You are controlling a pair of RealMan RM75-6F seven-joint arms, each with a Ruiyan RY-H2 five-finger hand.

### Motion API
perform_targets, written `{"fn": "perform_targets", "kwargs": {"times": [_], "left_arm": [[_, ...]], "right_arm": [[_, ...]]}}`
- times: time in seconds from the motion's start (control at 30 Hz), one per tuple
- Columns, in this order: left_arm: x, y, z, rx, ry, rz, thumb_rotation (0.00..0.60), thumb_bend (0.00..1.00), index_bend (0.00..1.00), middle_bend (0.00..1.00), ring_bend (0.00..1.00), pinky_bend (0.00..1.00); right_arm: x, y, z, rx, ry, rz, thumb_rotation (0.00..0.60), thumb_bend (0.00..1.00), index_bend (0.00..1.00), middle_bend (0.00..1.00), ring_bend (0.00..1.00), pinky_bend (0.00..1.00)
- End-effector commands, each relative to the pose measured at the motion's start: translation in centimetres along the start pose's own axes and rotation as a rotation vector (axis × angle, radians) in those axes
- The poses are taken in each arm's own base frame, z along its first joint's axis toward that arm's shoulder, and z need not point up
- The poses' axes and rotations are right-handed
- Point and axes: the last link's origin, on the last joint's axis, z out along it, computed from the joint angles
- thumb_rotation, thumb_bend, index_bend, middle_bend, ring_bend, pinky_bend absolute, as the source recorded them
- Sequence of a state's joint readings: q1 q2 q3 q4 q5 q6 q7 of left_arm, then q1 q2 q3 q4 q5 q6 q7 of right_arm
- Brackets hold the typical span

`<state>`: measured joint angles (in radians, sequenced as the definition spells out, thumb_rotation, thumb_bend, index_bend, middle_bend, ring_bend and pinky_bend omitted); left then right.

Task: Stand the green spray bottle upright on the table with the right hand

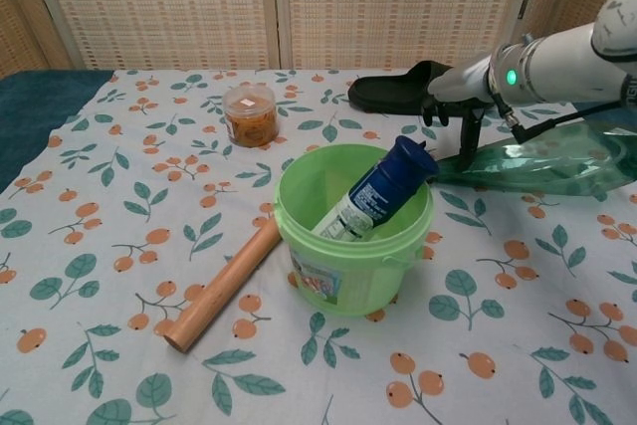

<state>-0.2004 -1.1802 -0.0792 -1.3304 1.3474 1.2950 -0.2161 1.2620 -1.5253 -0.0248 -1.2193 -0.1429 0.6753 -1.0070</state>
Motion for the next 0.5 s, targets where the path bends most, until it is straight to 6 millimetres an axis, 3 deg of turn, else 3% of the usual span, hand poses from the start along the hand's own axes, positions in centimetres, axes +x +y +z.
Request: {"fn": "perform_targets", "kwargs": {"times": [0.03,0.5], "left_arm": [[0.0,0.0,0.0,-0.001,0.001,0.000,0.600,0.33,0.05,0.00,0.00,0.09],[0.0,0.0,0.0,-0.001,-0.002,-0.001,0.600,0.33,0.05,0.00,0.00,0.08]], "right_arm": [[-0.2,0.2,0.0,-0.011,-0.006,-0.007,0.600,0.00,0.25,0.23,0.00,0.00],[-2.0,0.5,0.8,-0.005,-0.034,0.013,0.600,0.00,0.31,0.27,0.01,0.00]]}}
